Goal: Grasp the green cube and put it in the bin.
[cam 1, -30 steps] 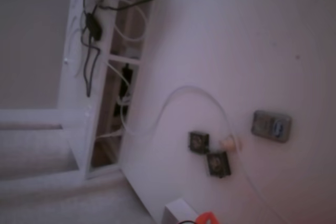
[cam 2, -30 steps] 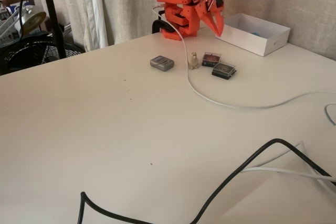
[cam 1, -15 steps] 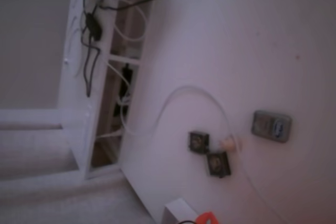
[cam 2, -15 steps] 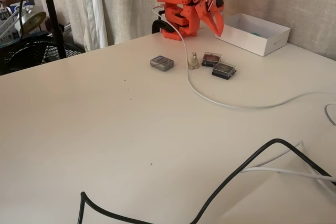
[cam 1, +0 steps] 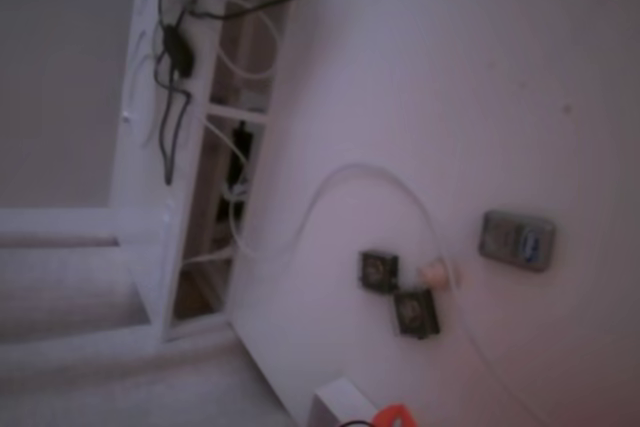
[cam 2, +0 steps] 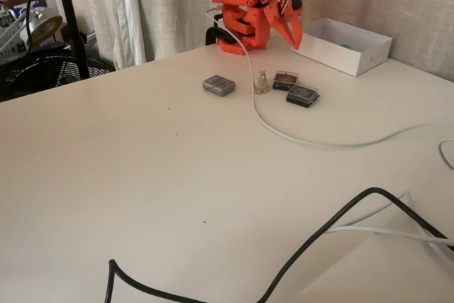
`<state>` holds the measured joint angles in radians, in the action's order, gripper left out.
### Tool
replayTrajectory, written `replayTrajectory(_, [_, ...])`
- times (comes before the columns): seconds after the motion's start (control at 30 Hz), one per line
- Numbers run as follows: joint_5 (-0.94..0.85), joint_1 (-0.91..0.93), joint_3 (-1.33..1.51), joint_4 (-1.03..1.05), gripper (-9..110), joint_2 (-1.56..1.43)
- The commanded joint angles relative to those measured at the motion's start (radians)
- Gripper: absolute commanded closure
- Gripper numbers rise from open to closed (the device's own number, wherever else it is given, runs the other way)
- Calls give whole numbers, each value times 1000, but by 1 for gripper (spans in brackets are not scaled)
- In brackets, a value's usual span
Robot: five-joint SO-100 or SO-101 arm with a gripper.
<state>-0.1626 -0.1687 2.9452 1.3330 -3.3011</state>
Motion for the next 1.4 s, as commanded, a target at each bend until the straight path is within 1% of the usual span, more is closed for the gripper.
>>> replayTrajectory(0.0, [5,0,-5,2,110,-8])
replayTrajectory(1.37, [5,0,-5,2,110,-8])
